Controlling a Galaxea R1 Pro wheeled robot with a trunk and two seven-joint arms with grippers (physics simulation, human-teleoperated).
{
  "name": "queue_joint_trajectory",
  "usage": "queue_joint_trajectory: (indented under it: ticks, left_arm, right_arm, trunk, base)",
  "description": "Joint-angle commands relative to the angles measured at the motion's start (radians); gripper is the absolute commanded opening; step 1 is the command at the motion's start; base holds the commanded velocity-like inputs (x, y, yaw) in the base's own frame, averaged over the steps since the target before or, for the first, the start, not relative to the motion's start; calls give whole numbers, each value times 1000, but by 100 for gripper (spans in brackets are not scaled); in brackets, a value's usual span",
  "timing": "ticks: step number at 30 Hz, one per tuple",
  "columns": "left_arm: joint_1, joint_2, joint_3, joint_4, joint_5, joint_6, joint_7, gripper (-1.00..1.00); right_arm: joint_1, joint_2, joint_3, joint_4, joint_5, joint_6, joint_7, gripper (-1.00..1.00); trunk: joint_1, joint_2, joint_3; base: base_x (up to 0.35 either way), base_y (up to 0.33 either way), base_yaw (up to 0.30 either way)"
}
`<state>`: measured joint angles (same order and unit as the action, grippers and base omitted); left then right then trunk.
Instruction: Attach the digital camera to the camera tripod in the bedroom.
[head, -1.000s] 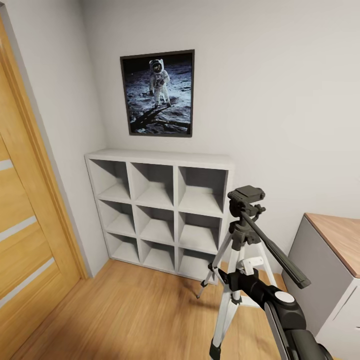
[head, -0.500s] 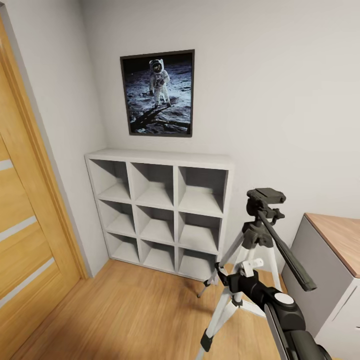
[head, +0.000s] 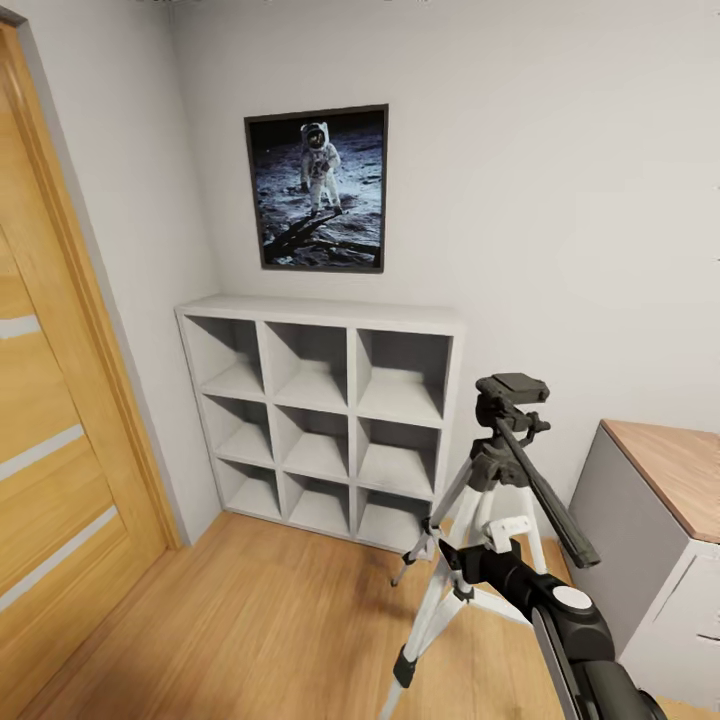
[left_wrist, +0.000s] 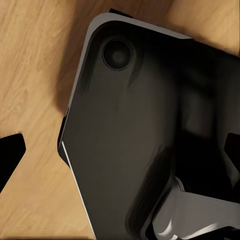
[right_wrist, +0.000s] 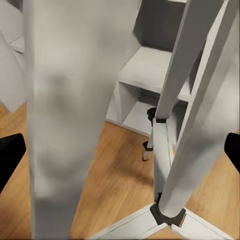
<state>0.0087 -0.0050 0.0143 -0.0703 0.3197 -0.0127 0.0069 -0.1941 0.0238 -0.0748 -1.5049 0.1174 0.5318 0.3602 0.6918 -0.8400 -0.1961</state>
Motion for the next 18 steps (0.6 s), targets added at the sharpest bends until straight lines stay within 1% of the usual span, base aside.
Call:
queue_joint_trajectory:
  ticks: [1, 7, 18]
  left_arm:
    - [0, 0, 1, -2, 4, -1, 1, 100]
    - [0, 0, 1, -2, 4, -1, 1, 100]
    - [0, 0, 1, -2, 4, -1, 1, 100]
  right_arm:
    - [-1, 1, -3, -1, 14, 2, 8, 100]
    - [-1, 0, -1, -1, 14, -2, -4, 100]
    - [-1, -1, 1, 0, 16, -3, -7, 100]
  trunk:
    - [0, -1, -1]
    - [0, -1, -1]
    - [0, -1, -1]
  base:
    - [-196, 0, 0]
    - [-77, 0, 0]
    - [-7, 0, 0]
